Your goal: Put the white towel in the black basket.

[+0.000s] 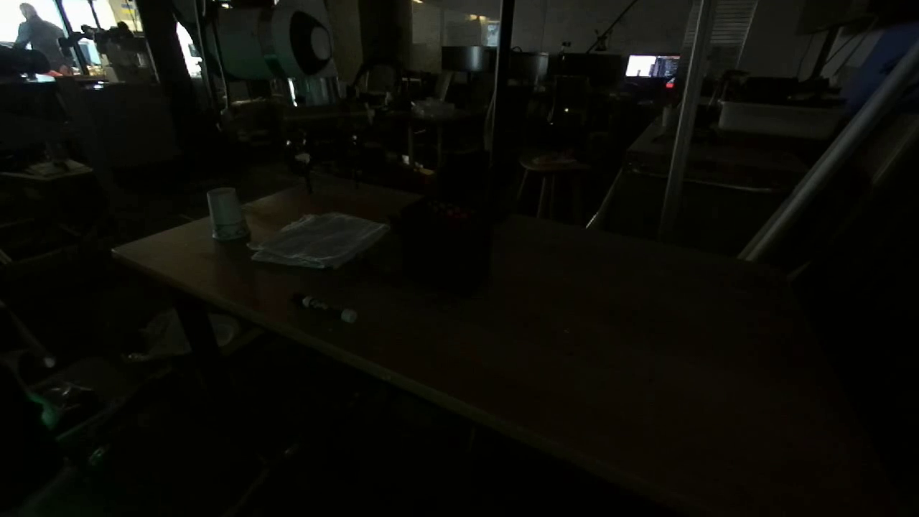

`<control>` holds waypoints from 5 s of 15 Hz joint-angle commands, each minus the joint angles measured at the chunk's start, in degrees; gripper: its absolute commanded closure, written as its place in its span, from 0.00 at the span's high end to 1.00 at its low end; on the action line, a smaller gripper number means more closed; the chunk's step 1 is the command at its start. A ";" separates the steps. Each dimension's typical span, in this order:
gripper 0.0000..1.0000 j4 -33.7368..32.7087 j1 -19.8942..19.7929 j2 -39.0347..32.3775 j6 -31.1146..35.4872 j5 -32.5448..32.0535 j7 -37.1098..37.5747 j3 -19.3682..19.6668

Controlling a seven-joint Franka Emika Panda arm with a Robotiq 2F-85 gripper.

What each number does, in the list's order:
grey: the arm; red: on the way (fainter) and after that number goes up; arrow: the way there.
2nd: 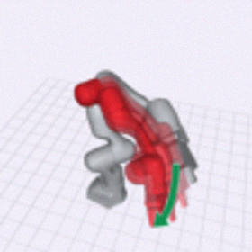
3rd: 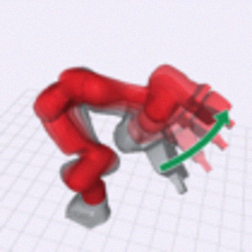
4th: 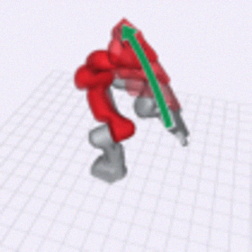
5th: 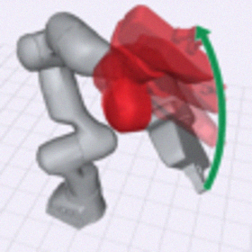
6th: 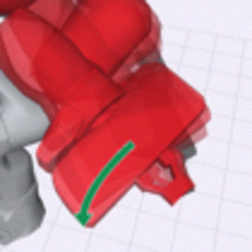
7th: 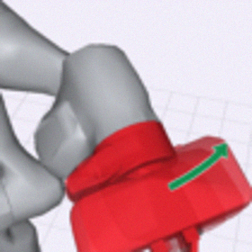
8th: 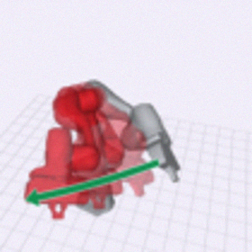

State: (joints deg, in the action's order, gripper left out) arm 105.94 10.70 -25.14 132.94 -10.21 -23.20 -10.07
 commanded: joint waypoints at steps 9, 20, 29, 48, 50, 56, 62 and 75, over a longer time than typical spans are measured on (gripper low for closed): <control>1.00 -7.48 -2.29 -16.36 1.94 0.84 -1.04 -0.84; 0.20 -0.91 -3.87 -7.39 -2.27 6.34 1.49 -2.30; 0.03 4.71 -3.63 5.48 -5.34 9.03 7.93 -1.01; 0.03 2.53 -12.30 14.92 -8.02 -7.26 22.58 12.87; 0.03 1.60 -12.38 12.39 -7.82 -7.41 22.58 13.18; 0.03 2.68 -11.55 8.61 -8.62 -6.10 22.59 12.77; 0.03 6.49 -10.19 12.63 -12.41 -5.40 23.96 12.04; 0.03 7.54 -15.55 6.68 -5.84 14.28 6.50 9.24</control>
State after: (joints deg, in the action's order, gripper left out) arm 113.53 -1.90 -16.23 124.30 -3.71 -9.24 1.08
